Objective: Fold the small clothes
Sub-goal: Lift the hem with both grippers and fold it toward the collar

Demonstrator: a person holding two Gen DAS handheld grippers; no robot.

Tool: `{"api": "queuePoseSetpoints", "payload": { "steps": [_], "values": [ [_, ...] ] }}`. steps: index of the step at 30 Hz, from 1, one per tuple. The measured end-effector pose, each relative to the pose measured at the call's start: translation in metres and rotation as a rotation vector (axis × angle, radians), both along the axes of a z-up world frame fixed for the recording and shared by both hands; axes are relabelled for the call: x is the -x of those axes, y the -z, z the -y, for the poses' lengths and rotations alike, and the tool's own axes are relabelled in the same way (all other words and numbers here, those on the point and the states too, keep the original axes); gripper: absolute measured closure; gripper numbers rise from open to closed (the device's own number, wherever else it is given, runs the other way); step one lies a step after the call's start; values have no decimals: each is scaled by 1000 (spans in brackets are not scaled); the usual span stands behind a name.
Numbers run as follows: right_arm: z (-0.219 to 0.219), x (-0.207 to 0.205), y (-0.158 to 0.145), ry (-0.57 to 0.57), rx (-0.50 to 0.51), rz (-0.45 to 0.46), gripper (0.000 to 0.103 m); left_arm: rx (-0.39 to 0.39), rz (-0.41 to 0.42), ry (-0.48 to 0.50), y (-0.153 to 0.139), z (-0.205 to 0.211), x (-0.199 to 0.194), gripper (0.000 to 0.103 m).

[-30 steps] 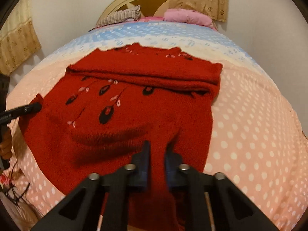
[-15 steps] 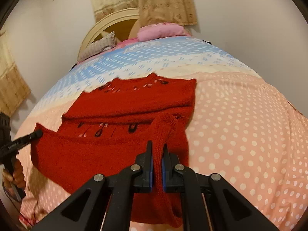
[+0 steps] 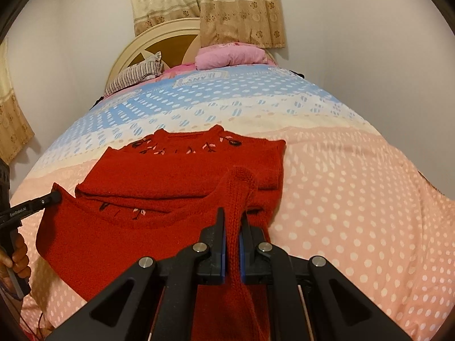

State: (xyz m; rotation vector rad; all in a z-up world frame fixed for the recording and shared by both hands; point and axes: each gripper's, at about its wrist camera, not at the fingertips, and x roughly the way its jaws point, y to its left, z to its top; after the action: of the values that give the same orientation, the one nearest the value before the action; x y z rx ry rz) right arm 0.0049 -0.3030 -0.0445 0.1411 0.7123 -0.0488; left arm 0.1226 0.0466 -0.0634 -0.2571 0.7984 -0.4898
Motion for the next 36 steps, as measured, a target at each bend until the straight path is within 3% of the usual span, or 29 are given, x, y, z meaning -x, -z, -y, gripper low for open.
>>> {"api": "queuePoseSetpoints", "payload": {
  "steps": [11, 20, 36],
  "values": [
    [1, -39, -20, 8, 49, 29, 97, 6, 7, -43, -14, 4, -47, 96],
    [6, -81, -16, 20, 74, 16, 97, 33, -24, -75, -9, 5, -86, 96],
    [11, -155, -12, 22, 126, 15, 97, 17, -27, -109, -8, 13, -144, 96]
  ]
}}
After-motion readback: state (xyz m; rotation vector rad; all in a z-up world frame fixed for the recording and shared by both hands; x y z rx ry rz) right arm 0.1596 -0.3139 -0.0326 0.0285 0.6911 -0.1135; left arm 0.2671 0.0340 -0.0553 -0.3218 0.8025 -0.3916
